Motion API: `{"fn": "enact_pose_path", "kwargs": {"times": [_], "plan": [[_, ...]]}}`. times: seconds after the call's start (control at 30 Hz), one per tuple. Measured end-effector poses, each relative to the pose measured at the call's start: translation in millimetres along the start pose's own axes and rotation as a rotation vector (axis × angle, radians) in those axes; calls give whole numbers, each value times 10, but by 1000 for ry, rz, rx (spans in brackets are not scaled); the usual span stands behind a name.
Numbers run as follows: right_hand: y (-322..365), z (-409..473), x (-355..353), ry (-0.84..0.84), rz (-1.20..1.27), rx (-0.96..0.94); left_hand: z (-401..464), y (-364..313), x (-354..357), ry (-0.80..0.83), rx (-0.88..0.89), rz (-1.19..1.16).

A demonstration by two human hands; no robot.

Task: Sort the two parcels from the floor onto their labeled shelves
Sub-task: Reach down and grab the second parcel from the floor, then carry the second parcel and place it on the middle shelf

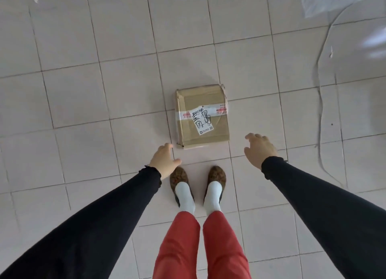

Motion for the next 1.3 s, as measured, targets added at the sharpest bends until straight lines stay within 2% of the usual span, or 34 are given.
{"fn": "enact_pose_path", "kwargs": {"times": [0.3,0.43,0.57,0.7,0.93,1.13,1.3], "plan": [[-492,1418,995,41,13,14,1743,165,457,1,-118,-189],[-537,1853,1341,61,-20,-20,2243,155,691,64,-172,-411],[-510,2038,1513,93,-83,-38,2470,246,837,85,-195,-576],[-442,1895,1336,77,67,-45,2149,198,736,59,-163,-703],[12,851,125,-60,177,-94,681,-184,-153,18,-52,-794],[681,-403,-1813,-272,231,-140,-1012,-909,-1517,-71,101,-897],[1262,-1510,-3505,-454,134,-232,-2546,-1540,-2713,-151,321,-923]]}}
Point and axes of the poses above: each hand's wrist, its own z-axis towards the middle knuckle, its own x-axis out of the palm, y = z × x, the point moved 7 cm from there along z, towards the middle knuckle, and after that the axes turned 8 degrees about -x, right-handed, at the moved point
